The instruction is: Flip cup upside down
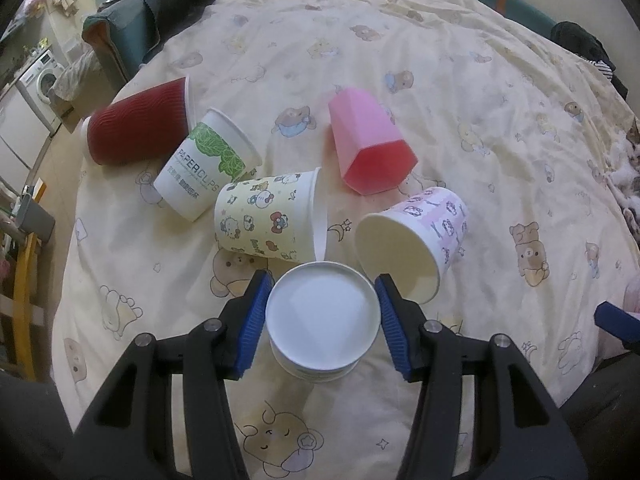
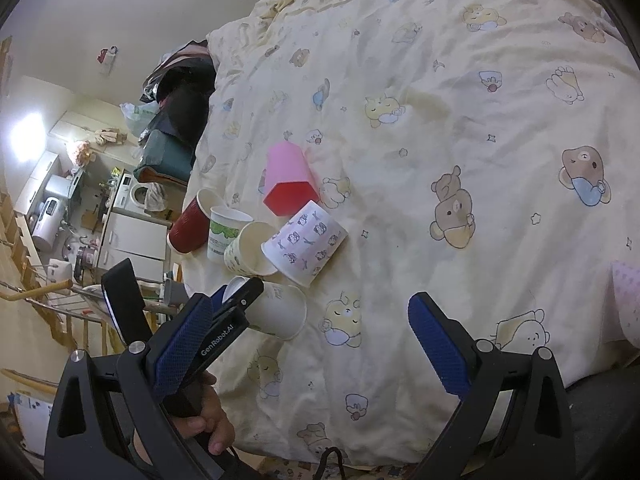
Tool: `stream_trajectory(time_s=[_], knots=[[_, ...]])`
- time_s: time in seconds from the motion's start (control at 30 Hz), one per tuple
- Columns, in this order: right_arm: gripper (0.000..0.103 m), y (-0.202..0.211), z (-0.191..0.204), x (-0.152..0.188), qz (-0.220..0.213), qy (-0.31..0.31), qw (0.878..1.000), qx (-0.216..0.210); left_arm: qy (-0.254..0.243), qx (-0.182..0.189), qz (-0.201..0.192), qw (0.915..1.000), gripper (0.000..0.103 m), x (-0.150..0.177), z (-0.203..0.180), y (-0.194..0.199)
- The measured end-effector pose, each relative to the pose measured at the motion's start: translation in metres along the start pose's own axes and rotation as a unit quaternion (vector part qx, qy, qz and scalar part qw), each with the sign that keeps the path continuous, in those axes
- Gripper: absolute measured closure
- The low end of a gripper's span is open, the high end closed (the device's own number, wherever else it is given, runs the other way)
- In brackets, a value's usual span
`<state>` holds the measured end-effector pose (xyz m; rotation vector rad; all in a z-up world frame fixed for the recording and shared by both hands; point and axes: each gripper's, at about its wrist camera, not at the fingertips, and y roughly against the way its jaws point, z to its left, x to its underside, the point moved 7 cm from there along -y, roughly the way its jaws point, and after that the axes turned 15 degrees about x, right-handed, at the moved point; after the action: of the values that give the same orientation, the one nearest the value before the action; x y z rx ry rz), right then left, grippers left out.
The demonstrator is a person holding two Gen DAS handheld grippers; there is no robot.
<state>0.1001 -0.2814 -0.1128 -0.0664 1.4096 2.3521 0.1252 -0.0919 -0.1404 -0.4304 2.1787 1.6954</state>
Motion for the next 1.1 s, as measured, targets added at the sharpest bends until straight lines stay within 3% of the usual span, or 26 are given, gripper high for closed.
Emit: stream_trajectory(time_s=[0.13, 0.3, 0.47, 0.67, 0.87, 1.0, 1.03, 1.07, 1.1], knots=[[0.003, -0.001, 0.0, 0.001, -0.001, 0.003, 1.0, 0.005, 0.005, -0.006, 0.016, 0.9998, 0.046, 0.003, 0.001, -0.005], [0.003, -0.001, 0.0, 0.002, 0.0, 0.003, 1.0, 0.006, -0.001, -0.015, 0.013, 0.9998, 0.019, 0.004, -0.001, 0.001], [0.003, -0.001, 0.0, 0.002, -0.001, 0.005, 1.0, 0.005, -0.004, -0.004, 0.01, 0.9999, 0.019, 0.007, -0.005, 0.012], [0.003, 0.001, 0.005, 0.002, -0.009, 0.017, 1.0, 0.003, -0.013, 0.02, -0.046, 0.9987, 0.019, 0.012, -0.009, 0.073], [0.003, 0.025, 0.033, 0.007, -0.08, 0.095, 0.991, 0.041, -0.024, 0.003, -0.111, 0.9935, 0.019, 0.02, 0.021, 0.144], [0.001, 0.048, 0.062, 0.03, -0.134, 0.155, 0.977, 0.06, -0.015, -0.008, -0.133, 0.991, 0.018, 0.038, 0.047, 0.169], [0.001, 0.052, 0.069, 0.037, -0.144, 0.168, 0.973, 0.062, -0.008, -0.011, -0.139, 0.9902, 0.014, 0.043, 0.054, 0.174], [0.0, 0.056, 0.074, 0.041, -0.151, 0.178, 0.97, 0.064, -0.002, -0.015, -0.14, 0.99, 0.002, 0.048, 0.06, 0.176], [0.0, 0.061, 0.081, 0.052, -0.164, 0.193, 0.965, 0.068, 0.008, -0.019, -0.142, 0.9896, 0.0, 0.054, 0.065, 0.178]])
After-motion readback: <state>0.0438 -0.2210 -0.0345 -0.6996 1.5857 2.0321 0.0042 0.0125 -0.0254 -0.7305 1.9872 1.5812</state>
